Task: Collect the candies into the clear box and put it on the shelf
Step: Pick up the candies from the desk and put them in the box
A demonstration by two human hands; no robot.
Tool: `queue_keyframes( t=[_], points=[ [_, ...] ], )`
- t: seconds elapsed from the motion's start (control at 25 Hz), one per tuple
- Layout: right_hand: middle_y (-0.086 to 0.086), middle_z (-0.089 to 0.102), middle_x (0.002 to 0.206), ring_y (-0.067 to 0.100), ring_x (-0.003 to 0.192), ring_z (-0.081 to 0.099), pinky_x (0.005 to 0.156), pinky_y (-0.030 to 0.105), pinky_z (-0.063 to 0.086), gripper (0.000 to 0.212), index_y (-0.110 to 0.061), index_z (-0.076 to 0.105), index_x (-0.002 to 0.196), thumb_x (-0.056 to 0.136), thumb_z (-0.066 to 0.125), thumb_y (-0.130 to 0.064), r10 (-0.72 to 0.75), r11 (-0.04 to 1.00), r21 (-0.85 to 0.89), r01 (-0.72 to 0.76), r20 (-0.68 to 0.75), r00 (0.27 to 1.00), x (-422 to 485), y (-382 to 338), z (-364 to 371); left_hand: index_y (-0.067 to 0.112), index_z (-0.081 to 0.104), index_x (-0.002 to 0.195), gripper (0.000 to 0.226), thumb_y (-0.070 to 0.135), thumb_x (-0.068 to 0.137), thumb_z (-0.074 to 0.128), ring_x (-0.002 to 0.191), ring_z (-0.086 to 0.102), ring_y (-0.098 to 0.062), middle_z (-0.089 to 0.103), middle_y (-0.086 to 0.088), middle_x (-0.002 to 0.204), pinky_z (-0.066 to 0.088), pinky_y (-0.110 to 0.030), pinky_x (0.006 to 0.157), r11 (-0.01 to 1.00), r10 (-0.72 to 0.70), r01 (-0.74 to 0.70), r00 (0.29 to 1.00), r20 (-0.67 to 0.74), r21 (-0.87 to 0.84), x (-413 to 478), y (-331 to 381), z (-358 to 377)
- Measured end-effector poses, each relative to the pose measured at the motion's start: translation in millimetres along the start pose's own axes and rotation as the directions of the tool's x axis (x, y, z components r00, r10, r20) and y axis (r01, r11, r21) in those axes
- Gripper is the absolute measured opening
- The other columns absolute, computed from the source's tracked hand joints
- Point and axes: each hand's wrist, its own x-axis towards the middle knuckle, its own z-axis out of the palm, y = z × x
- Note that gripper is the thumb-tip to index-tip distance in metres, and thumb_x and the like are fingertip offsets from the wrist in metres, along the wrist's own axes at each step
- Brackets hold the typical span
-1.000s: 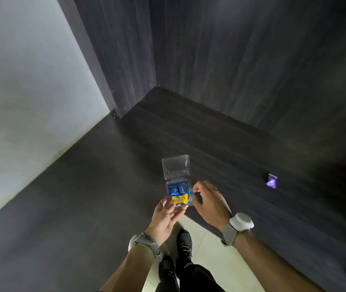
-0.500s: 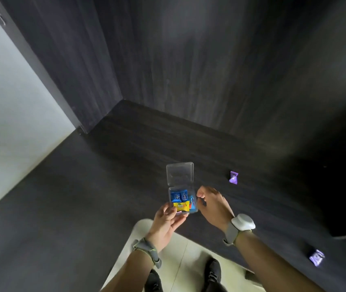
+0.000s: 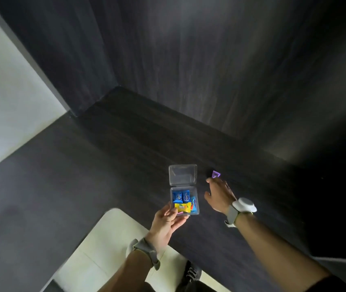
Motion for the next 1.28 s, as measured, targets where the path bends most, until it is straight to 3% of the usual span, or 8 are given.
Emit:
queue_keyframes(
  t=[0.24, 0.4, 0.48, 0.6, 0.8, 1.0, 1.16, 1.28],
  points=[
    [0.011, 0.030, 0.160, 0.038, 0.143, 0.033, 0.112, 0.050, 0.038, 0.057, -0.013, 0.038, 0.147, 0.093, 0.055, -0.016, -0.008, 0.995, -0.101, 0.010, 0.027, 1.000, 43, 28, 12, 0.009, 0.060, 0.133, 0.032, 0.012, 0.104, 0.049, 0.113, 0.069, -0.036, 0.070, -0.020, 0.125, 0.060, -0.034, 0.089, 0.997, 0.027, -0.022, 0.997, -0.073, 0.068, 7, -22, 9],
    [0.009, 0.011, 0.167, 0.035, 0.153, 0.010, 0.117, 0.052, 0.031, 0.065, -0.018, 0.023, 0.156, 0.097, 0.048, -0.007, -0.015, 0.983, -0.181, 0.033, 0.097, 0.995, 58, 42, 27, 0.012, 0.059, 0.135, 0.034, 0.013, 0.103, 0.049, 0.115, 0.068, -0.034, 0.069, -0.018, 0.127, 0.061, -0.031, 0.086, 0.997, -0.004, 0.012, 0.994, -0.110, 0.073, 7, -31, 4],
    [0.013, 0.017, 0.164, 0.036, 0.150, 0.017, 0.115, 0.049, 0.036, 0.061, -0.016, 0.032, 0.151, 0.095, 0.051, -0.004, -0.015, 0.979, -0.202, 0.029, 0.068, 0.998, 54, 46, 34, 0.013, 0.060, 0.135, 0.033, 0.012, 0.104, 0.048, 0.113, 0.069, -0.033, 0.070, -0.017, 0.127, 0.059, -0.033, 0.090, 0.996, -0.020, 0.030, 0.993, -0.116, 0.088, 5, -31, 3],
    [0.012, 0.044, 0.140, 0.034, 0.129, 0.041, 0.094, 0.045, 0.052, 0.032, -0.012, 0.053, 0.127, 0.095, 0.055, -0.007, -0.056, 0.972, -0.230, 0.040, -0.064, 0.996, 33, 48, 44, 0.013, 0.059, 0.135, 0.033, 0.010, 0.104, 0.047, 0.115, 0.068, -0.033, 0.068, -0.017, 0.129, 0.055, -0.038, 0.098, 0.992, -0.026, 0.039, 0.994, -0.103, 0.123, 4, -31, 5],
    [0.016, 0.067, 0.115, 0.040, 0.105, 0.066, 0.081, 0.046, 0.057, 0.024, -0.014, 0.059, 0.119, 0.097, 0.051, -0.011, 0.071, 0.996, 0.068, -0.062, -0.149, 0.986, -8, 49, 42, 0.009, 0.056, 0.138, 0.035, 0.009, 0.104, 0.046, 0.122, 0.063, -0.038, 0.065, -0.020, 0.133, 0.052, -0.042, 0.102, 0.988, -0.035, 0.044, 0.997, -0.064, 0.145, 8, -35, 11],
    [0.009, 0.076, 0.093, 0.039, 0.085, 0.072, 0.072, 0.043, 0.059, 0.021, -0.020, 0.057, 0.112, 0.092, 0.065, -0.024, 0.174, 0.957, 0.275, -0.096, -0.277, 0.945, -52, 49, 33, 0.012, 0.060, 0.134, 0.033, 0.007, 0.104, 0.048, 0.111, 0.068, -0.039, 0.070, -0.019, 0.125, 0.062, -0.031, 0.082, 0.987, -0.037, 0.044, 0.998, -0.052, 0.156, 15, -51, 14],
    [-0.002, 0.076, 0.089, 0.019, 0.075, 0.073, 0.070, 0.040, 0.060, 0.017, -0.022, 0.061, 0.105, 0.090, 0.070, -0.022, 0.079, 0.933, 0.359, 0.036, -0.302, 0.950, -76, 41, 33, 0.006, 0.055, 0.137, 0.036, 0.006, 0.101, 0.053, 0.100, 0.069, -0.041, 0.067, -0.024, 0.127, 0.063, -0.032, 0.078, 0.986, -0.033, 0.039, 0.999, -0.039, 0.162, 18, -64, 18],
    [-0.001, 0.076, 0.097, 0.013, 0.079, 0.072, 0.075, 0.040, 0.061, 0.023, -0.021, 0.066, 0.112, 0.090, 0.072, -0.023, 0.037, 0.925, 0.373, 0.077, -0.289, 0.957, -86, 33, 38, 0.009, 0.048, 0.145, 0.045, 0.006, 0.100, 0.055, 0.097, 0.070, -0.040, 0.065, -0.026, 0.130, 0.062, -0.036, 0.077, 0.977, -0.072, 0.081, 0.996, -0.054, 0.199, 16, -68, 22]
  ],
)
